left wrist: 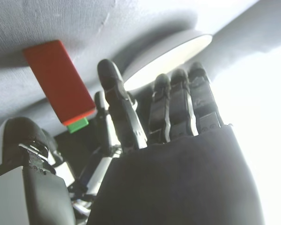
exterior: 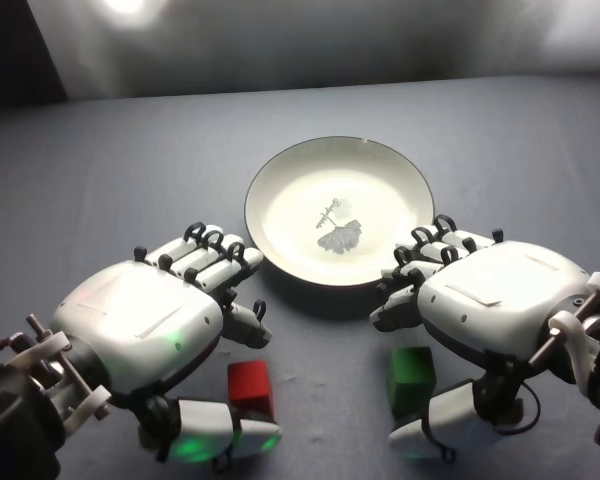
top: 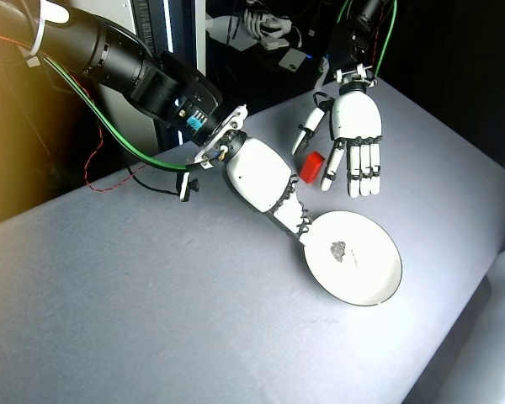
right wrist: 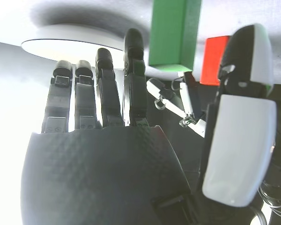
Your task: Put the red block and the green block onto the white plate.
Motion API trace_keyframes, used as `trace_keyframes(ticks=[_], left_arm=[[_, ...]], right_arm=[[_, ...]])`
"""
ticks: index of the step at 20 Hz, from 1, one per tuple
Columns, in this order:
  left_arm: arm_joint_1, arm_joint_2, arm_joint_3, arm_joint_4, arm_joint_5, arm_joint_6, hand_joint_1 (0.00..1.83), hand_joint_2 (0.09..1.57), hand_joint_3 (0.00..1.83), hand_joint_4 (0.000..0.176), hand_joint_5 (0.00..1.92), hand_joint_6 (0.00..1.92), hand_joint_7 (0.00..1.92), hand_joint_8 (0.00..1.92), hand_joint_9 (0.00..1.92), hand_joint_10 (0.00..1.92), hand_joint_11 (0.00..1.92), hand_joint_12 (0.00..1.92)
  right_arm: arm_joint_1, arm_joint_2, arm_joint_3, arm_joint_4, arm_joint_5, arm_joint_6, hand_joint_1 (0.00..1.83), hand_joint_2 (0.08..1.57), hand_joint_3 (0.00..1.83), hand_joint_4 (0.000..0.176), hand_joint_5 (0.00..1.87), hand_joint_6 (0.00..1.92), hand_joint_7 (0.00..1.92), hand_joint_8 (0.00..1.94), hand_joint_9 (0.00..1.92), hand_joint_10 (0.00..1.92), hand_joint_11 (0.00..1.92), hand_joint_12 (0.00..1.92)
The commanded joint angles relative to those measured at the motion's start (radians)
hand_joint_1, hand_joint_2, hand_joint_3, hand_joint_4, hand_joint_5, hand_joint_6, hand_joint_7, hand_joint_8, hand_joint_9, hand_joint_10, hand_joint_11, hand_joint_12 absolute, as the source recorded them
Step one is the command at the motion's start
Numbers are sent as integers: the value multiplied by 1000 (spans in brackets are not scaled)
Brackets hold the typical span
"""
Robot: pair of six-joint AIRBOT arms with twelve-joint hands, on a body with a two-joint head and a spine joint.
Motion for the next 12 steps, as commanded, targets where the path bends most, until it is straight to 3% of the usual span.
trace_keyframes(ticks=[1,2,4,5,7,8,9,10,11,12], left_arm=[[-6,0,2,41,-92,-1,391,965,0,143,741,11,100,11,0,0,0,0],[-6,-2,3,40,-92,-1,399,978,4,130,734,6,91,5,0,0,0,0],[-6,-4,5,40,-92,-1,399,980,5,132,732,5,93,5,0,0,0,0],[-6,-6,7,40,-92,-1,443,979,3,113,734,5,94,4,0,0,0,0],[-6,-9,8,40,-92,-1,437,983,4,120,738,6,93,3,0,0,0,0],[-6,-10,9,40,-92,-1,374,989,7,140,731,3,93,3,0,0,0,0],[-6,-11,10,37,-92,0,376,979,1,149,749,10,110,8,0,0,0,0],[-6,-13,12,33,-92,0,417,983,3,122,758,10,124,10,0,0,0,0],[-7,-15,13,33,-92,0,417,983,3,122,758,10,124,10,0,0,0,0],[-7,-17,14,33,-96,0,402,983,2,139,744,3,115,3,0,0,0,0]], right_arm=[[-1,5,1,-50,50,11,741,803,1,15,567,1,358,15,72,6,0,0],[0,4,1,-51,50,12,727,800,0,19,587,15,269,1,72,2,0,0],[1,4,1,-57,50,13,716,810,4,15,589,14,246,0,71,1,0,0],[2,3,1,-58,50,14,705,799,0,23,606,16,264,7,66,0,0,0],[3,3,1,-60,50,15,705,807,2,15,611,16,278,11,64,0,0,0],[3,2,1,-61,50,15,698,809,3,14,591,6,281,11,60,0,0,0],[4,2,1,-62,50,15,726,802,0,4,606,11,309,19,65,2,0,0],[4,2,1,-62,50,15,687,809,2,25,648,23,230,0,49,0,0,0],[4,2,1,-62,50,15,687,809,2,25,648,23,230,0,49,0,0,0],[4,2,1,-62,50,15,722,813,2,15,655,11,280,5,64,5,0,0]])
